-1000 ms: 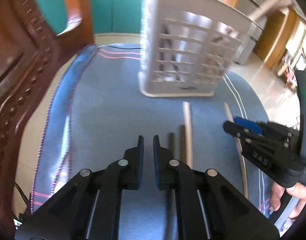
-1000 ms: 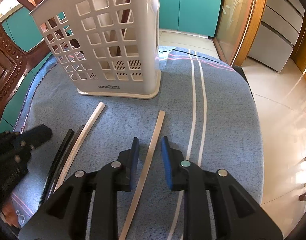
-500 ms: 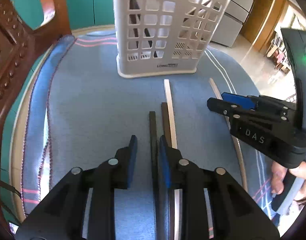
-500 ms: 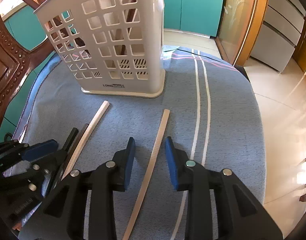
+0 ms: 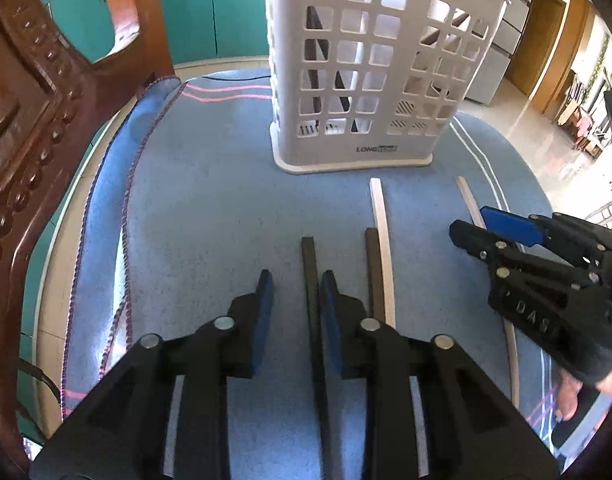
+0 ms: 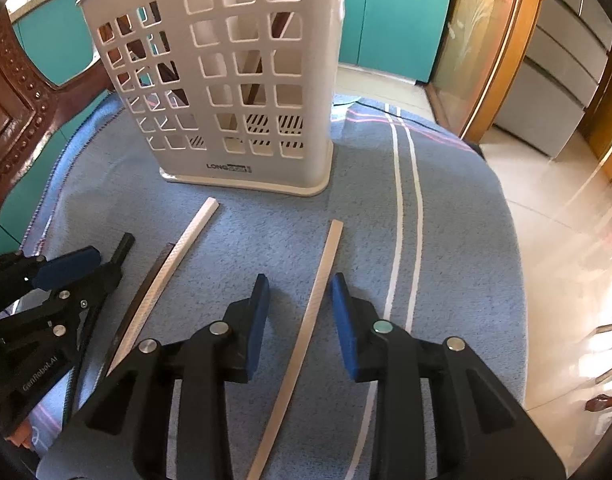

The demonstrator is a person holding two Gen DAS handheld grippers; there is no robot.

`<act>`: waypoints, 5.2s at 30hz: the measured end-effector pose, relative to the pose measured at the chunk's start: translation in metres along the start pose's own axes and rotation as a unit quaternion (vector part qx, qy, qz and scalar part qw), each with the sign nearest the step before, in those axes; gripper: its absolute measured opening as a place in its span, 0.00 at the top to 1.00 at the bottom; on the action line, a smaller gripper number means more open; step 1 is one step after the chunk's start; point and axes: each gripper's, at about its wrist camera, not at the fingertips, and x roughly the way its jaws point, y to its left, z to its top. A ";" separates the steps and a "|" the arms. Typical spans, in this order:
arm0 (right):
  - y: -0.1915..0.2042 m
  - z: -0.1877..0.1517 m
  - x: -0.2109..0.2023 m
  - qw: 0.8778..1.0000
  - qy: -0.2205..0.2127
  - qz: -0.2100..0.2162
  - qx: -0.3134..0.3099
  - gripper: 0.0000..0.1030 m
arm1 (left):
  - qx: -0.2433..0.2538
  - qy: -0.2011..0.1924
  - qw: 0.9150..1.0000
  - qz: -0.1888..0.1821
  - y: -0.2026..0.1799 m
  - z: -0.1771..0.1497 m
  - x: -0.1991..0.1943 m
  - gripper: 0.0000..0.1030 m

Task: Organize utensils
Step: 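Grasp a light wooden chopstick with the right tool while the left tool grasps a black one, then lift both chopsticks and drop them into the white caddy, then bring both tools back down over the last chopsticks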

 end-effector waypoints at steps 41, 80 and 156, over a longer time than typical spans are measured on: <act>-0.075 0.105 -0.257 0.878 -0.443 0.154 0.096 0.94 | -0.061 -0.408 0.907 -0.083 0.027 0.090 -0.278 0.93; -0.056 0.070 -0.218 0.912 -0.317 0.253 -0.060 0.44 | -0.130 -0.377 0.917 -0.035 0.038 0.120 -0.179 0.93; -0.021 -0.002 -0.008 0.998 -0.003 0.038 0.048 0.66 | -0.003 -0.058 0.997 0.053 0.009 -0.020 -0.029 0.28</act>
